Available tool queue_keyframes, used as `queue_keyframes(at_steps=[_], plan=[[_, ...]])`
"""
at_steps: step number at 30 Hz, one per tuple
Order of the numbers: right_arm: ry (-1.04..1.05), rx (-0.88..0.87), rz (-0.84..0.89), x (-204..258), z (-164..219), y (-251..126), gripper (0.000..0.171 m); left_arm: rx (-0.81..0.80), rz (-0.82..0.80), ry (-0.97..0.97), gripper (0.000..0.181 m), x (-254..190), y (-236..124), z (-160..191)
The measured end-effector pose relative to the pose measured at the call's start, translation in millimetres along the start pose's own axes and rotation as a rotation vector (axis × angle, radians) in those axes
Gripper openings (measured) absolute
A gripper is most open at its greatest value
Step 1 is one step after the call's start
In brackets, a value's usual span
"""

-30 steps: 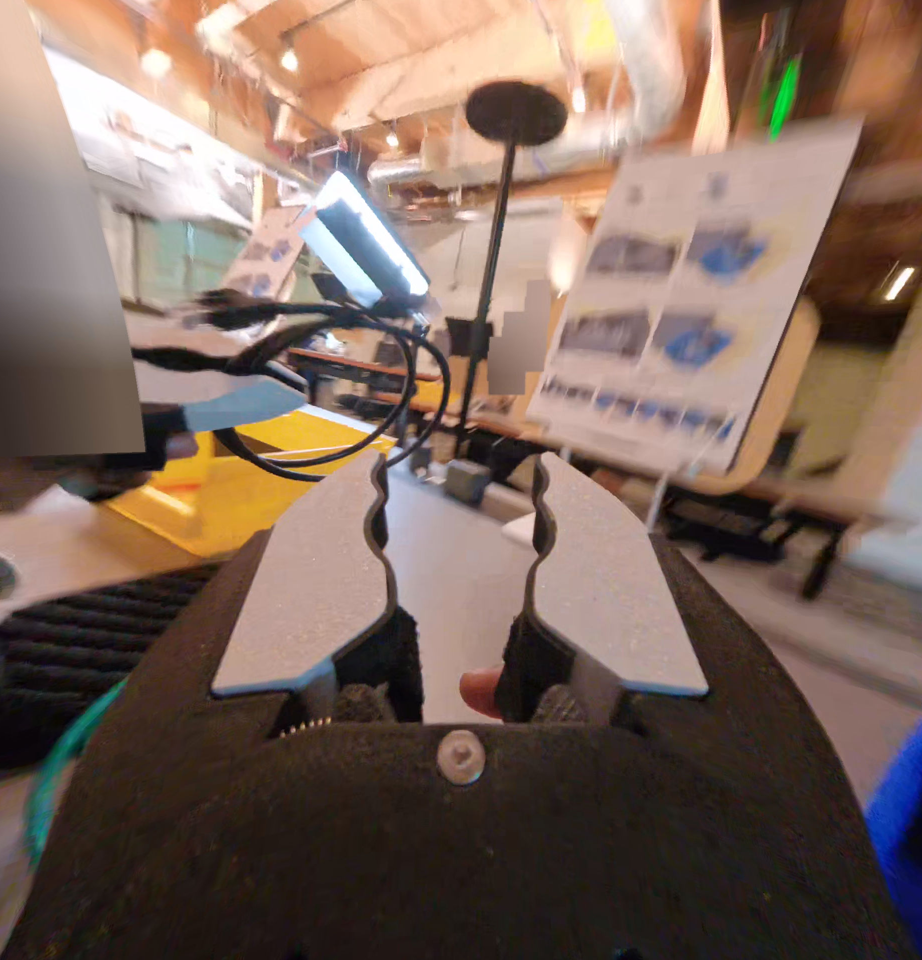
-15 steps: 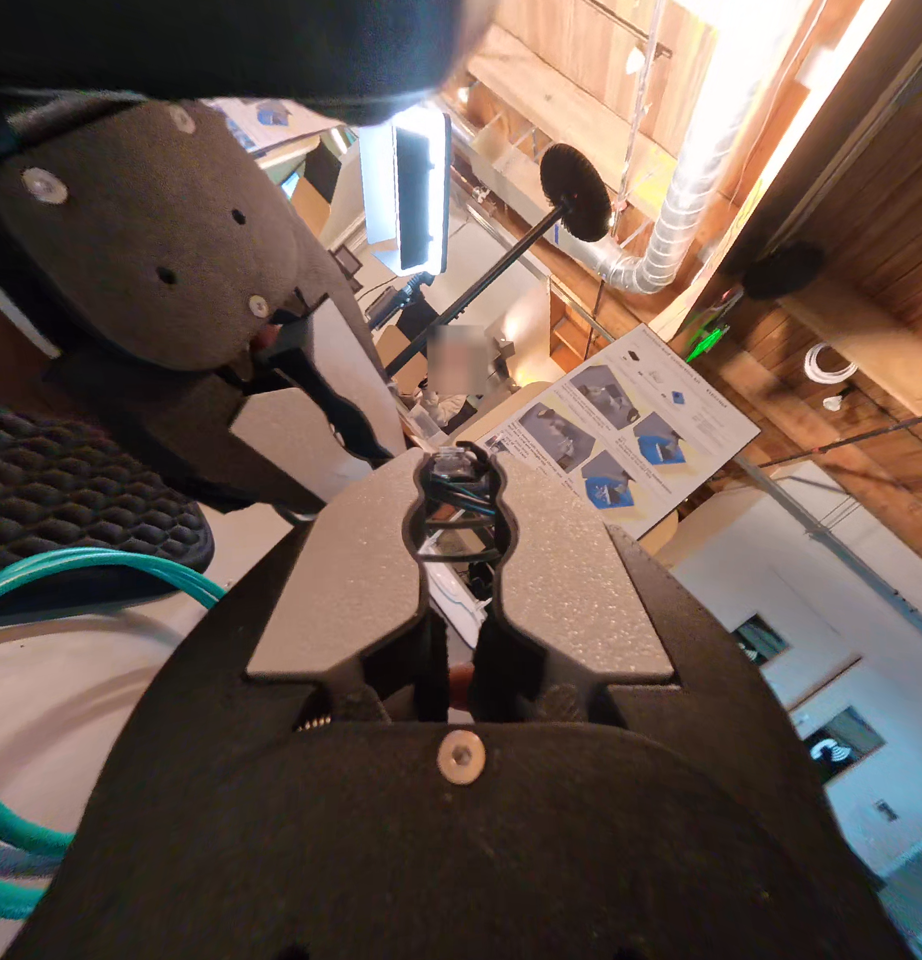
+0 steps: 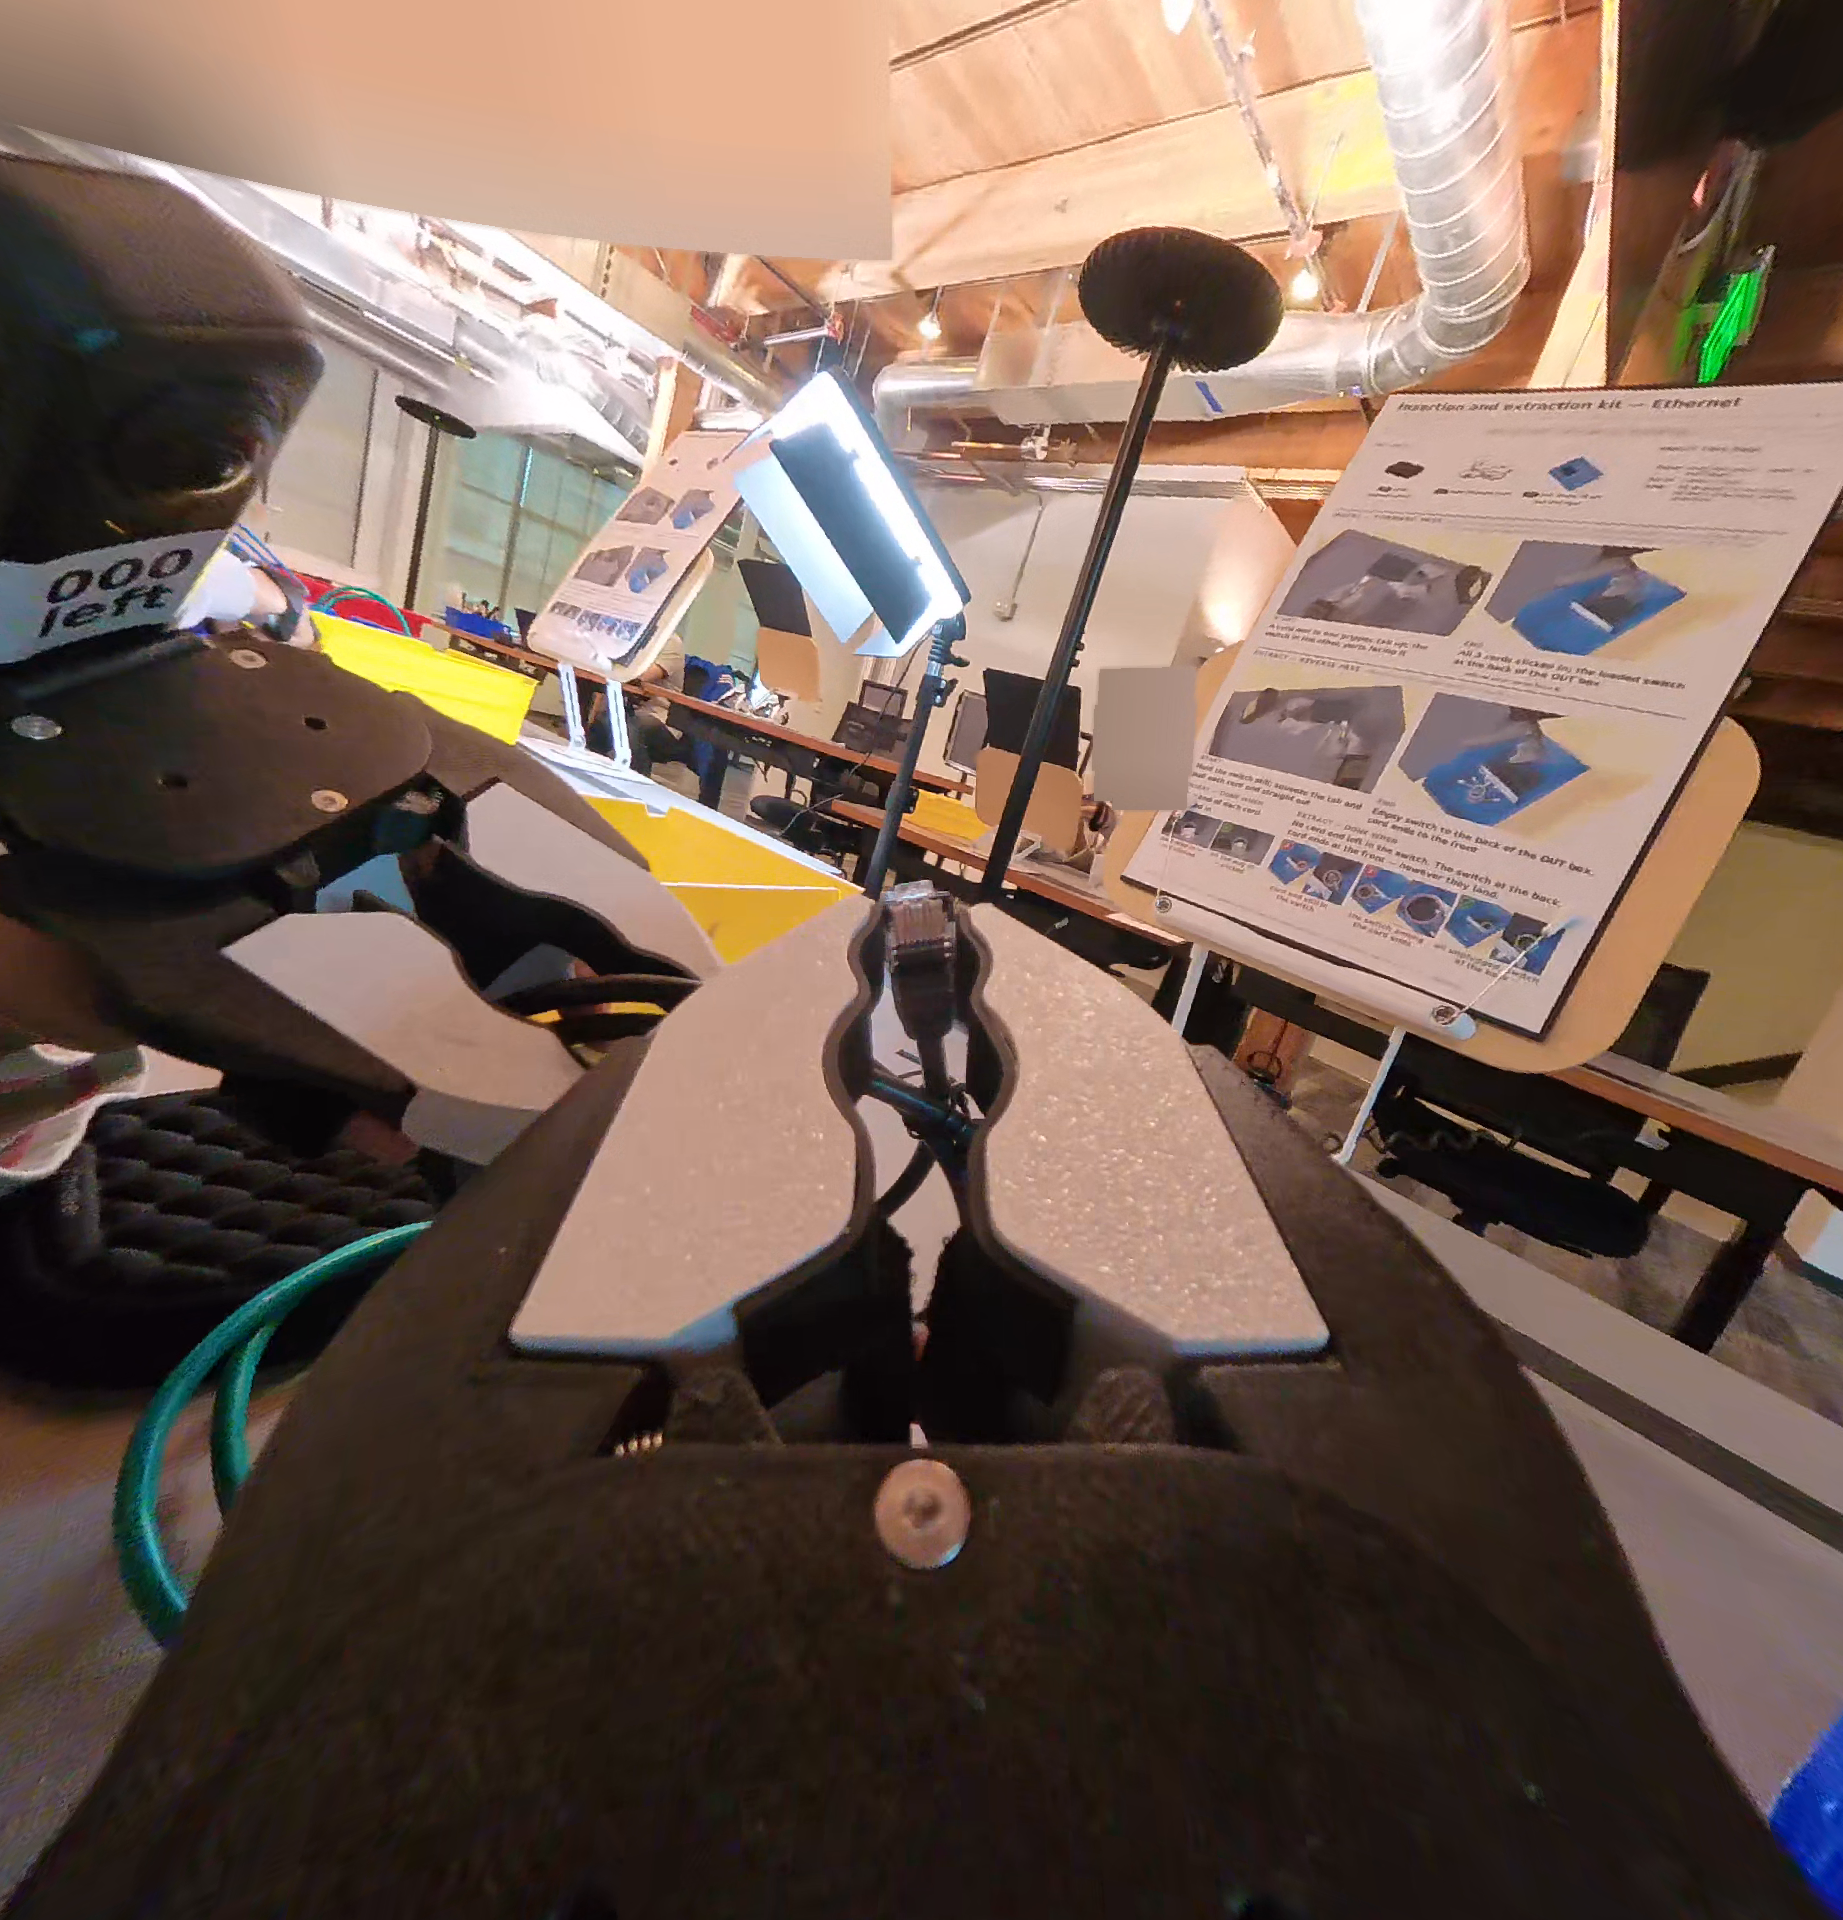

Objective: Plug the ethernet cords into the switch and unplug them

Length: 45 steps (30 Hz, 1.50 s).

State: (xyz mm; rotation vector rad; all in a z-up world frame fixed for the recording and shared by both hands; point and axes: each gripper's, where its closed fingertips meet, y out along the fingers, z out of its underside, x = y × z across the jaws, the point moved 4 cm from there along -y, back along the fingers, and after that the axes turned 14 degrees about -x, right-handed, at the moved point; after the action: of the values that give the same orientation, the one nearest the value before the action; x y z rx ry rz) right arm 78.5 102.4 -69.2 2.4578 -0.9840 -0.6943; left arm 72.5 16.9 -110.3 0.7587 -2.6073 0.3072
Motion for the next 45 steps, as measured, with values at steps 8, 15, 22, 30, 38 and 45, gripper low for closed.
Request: queue_keyframes(at_steps=[8,15,22,30,38,45], plan=[[0.009,-0.008,0.012,-6.0,1.7,-3.2,0.012,-0.103,0.112,-0.053,0.046,-9.5,-3.0,-11.3],[0.419,-0.272,-0.157,-0.5,-15.3,-7.4,0.013,-0.720,0.291,-0.465,0.052,19.3,-55.0,-67.9],[0.643,-0.345,-0.386,33.0,-15.8,1.6,0.012,-0.643,0.257,-0.321,0.038,12.7,-46.4,-58.5],[0.693,-0.398,-0.481,46.1,-24.7,1.9,0.012,-0.531,0.383,-0.233,0.020,-7.6,-41.9,-48.3],[0.698,-0.342,-0.505,48.9,-23.4,4.0,0.013,-0.476,0.446,-0.206,0.010,-9.9,-46.8,-46.2],[0.525,0.043,-0.234,0.2,10.9,-6.1,0.039,-0.200,-0.014,0.115,0.010,66.6,-123.4,-48.4]])
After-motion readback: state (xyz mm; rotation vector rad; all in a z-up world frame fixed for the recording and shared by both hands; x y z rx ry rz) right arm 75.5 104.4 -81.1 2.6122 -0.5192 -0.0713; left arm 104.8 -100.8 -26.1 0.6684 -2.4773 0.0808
